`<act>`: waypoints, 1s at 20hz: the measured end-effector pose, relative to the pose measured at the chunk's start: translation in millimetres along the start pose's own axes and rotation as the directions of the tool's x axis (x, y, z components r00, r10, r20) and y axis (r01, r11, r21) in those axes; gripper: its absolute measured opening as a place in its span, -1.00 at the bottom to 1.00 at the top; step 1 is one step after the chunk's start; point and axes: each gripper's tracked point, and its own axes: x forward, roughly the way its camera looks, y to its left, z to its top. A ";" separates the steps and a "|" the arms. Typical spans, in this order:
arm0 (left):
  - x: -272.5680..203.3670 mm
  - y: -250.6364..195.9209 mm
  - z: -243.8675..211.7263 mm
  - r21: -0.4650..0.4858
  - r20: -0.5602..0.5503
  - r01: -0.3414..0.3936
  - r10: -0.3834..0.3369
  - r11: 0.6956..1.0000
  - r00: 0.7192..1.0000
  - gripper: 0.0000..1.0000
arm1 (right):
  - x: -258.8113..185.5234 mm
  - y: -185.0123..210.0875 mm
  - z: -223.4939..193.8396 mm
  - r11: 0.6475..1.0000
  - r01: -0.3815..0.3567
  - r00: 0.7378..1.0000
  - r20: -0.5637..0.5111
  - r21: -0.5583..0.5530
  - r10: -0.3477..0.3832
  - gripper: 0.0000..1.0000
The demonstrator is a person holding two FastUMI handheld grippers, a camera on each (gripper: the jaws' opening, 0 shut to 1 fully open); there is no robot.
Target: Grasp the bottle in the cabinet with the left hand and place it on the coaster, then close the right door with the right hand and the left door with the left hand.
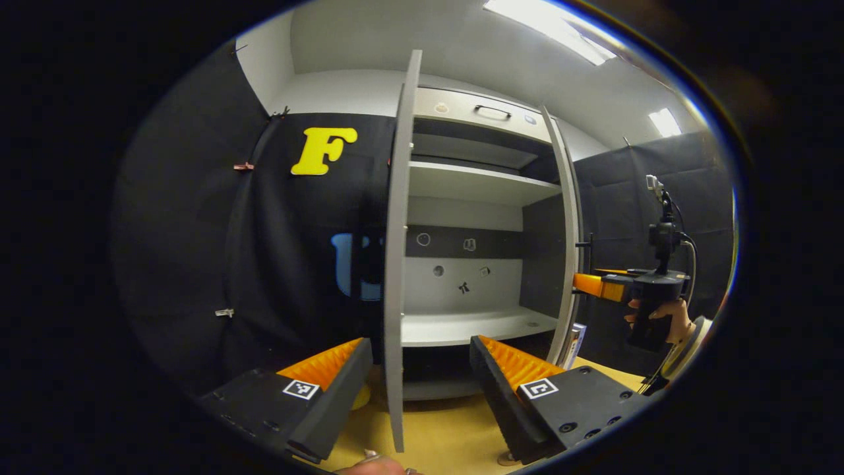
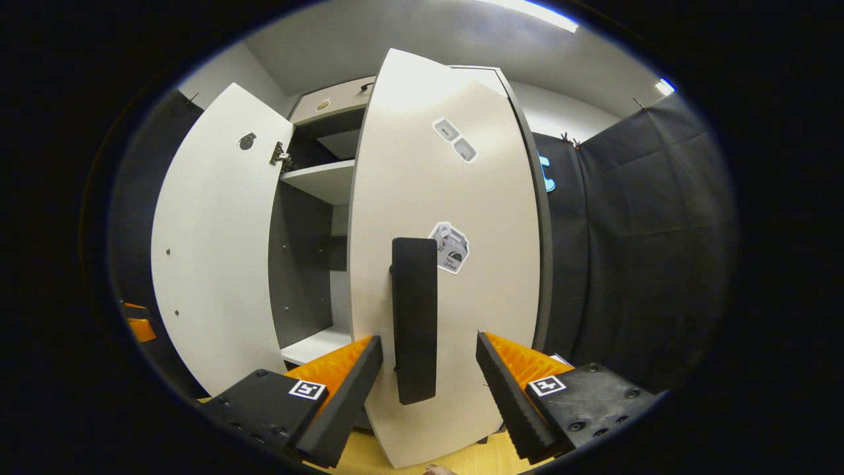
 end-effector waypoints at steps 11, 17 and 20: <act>65.7 74.9 41.2 0.083 0.068 0.011 -0.017 0.997 0.998 0.89 | -52.2 0.8 10.1 0.997 0.071 0.997 -0.001 0.022 -0.071 0.94; 70.6 58.3 40.3 0.055 0.065 0.081 -0.085 0.995 0.994 0.84 | -75.9 -11.8 -0.2 0.989 0.145 0.989 -0.027 0.022 -0.145 0.95; 73.3 45.4 40.6 0.066 0.064 0.099 -0.103 0.993 0.993 0.84 | -76.8 -14.9 -3.1 0.988 0.149 0.988 -0.050 0.034 -0.148 0.94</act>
